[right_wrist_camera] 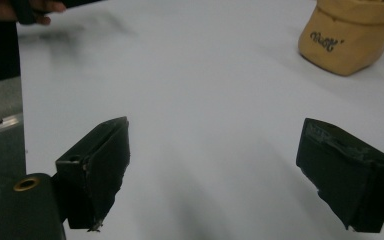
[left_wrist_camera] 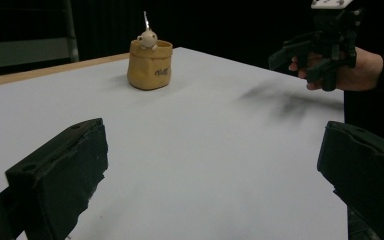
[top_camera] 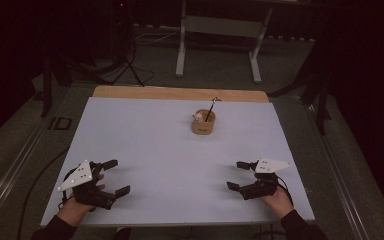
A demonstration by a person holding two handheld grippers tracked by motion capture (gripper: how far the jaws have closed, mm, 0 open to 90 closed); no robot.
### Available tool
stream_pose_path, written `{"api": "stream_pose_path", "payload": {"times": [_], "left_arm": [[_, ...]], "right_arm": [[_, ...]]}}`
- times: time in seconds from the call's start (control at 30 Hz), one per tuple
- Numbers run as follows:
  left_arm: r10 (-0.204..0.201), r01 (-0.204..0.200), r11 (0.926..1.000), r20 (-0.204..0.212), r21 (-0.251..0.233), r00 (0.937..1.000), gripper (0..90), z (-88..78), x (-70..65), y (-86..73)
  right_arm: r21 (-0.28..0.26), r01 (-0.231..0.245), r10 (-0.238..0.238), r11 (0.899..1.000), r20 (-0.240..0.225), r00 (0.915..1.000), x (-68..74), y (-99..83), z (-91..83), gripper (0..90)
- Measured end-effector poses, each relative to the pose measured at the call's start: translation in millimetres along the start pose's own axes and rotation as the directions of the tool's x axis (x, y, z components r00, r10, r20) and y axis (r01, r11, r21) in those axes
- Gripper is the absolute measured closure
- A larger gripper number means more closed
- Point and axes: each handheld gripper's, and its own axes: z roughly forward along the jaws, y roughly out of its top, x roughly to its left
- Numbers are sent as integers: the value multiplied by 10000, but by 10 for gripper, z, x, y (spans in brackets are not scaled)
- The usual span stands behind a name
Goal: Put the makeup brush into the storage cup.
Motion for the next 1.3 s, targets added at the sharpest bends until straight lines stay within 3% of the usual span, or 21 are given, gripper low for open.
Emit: {"api": "stream_pose_path", "payload": {"times": [0.2, 0.27, 0.33, 0.63, 0.8, 1.1, 1.3], "left_arm": [[41, -40, 10000, -72, 11, 10000, 1, -6, 4, 1], [35, -35, 10000, -92, -2, 10000, 1, -9, 6, 0], [30, -30, 10000, -99, 2, 9999, 1, -10, 10, -2], [59, -59, 10000, -157, 7, 9999, 1, -17, 8, 0], [91, -91, 10000, -166, 25, 9998, 1, -13, 13, -8], [49, -49, 10000, -164, 52, 9999, 2, -6, 17, -16], [54, -53, 10000, -155, 59, 9999, 1, -7, 14, -15]], "right_arm": [[329, 129, -134, 9994, 136, 9998, 18, -69, -14, 137], [286, -15, 3, 9996, 407, 9992, 7, -82, -36, 137], [190, -316, 307, 9993, 466, 9984, -17, -100, -61, 138], [338, -769, 742, 9965, 758, 9944, -56, -161, -112, 139], [412, -984, 955, 9943, 686, 9931, -73, -186, -102, 139], [31, -1220, 1217, 9925, 481, 9914, -99, -185, -83, 140], [-67, -990, 991, 9951, 396, 9943, -88, -164, -39, 140]]}}
